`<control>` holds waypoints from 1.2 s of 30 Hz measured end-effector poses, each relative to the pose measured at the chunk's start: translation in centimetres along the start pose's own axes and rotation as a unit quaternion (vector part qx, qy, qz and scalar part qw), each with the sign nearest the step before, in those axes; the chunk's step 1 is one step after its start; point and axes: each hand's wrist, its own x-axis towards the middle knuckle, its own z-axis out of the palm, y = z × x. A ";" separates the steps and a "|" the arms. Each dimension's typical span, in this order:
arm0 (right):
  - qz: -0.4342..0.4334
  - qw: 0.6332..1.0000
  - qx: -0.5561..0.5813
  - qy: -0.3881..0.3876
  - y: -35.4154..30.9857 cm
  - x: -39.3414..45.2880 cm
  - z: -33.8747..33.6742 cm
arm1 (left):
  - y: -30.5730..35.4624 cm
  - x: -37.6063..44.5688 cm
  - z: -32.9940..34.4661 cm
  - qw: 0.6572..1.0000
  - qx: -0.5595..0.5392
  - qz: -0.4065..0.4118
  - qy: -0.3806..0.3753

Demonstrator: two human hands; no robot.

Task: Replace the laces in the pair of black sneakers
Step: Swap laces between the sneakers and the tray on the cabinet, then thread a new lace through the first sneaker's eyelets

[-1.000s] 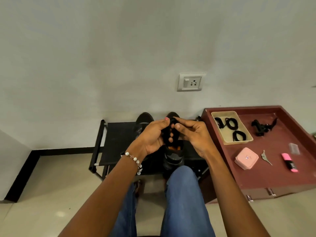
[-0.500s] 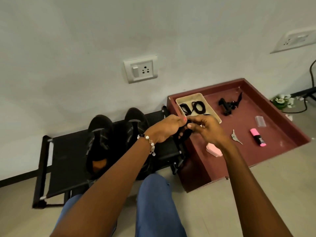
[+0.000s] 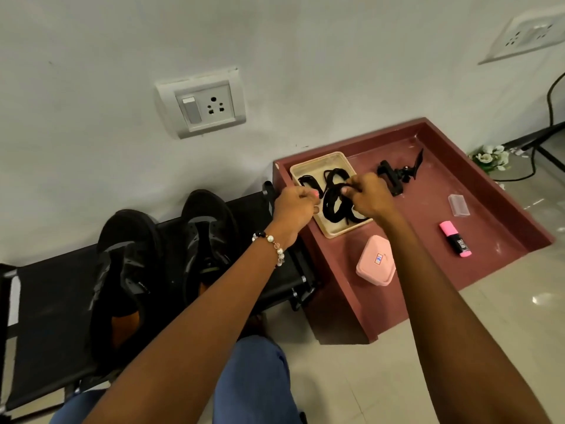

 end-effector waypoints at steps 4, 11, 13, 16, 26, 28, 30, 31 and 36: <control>-0.015 0.990 -0.107 -0.088 0.2 2.4 1.0 | -1.1 0.3 -1.4 0.997 -0.033 -0.006 0.072; -0.027 0.972 -0.212 -0.098 0.7 3.4 3.9 | -1.6 0.7 -3.2 0.995 -0.029 -0.020 0.095; -0.039 0.973 -0.211 -0.086 0.6 3.1 4.2 | -1.5 0.6 -3.2 0.996 -0.025 -0.018 0.088; -0.036 0.980 -0.188 -0.057 0.7 2.3 4.4 | -1.3 0.4 -3.0 0.997 -0.015 -0.014 0.081; 0.063 0.990 0.011 0.127 0.8 3.1 1.1 | -0.4 0.7 -2.8 0.995 0.003 0.007 0.095; 0.084 0.990 -0.027 0.109 0.3 4.4 1.4 | -0.3 1.1 -2.8 0.994 0.011 0.013 0.105; 0.101 0.987 -0.090 0.086 -0.4 5.6 2.1 | -0.2 1.6 -2.9 0.993 0.012 0.016 0.115; 0.103 0.984 -0.125 0.078 -0.9 6.0 2.5 | -0.2 1.8 -3.0 0.993 0.011 0.018 0.118; 0.102 0.964 -0.238 0.058 -2.5 7.2 4.6 | -0.4 2.8 -3.4 0.992 0.010 0.022 0.127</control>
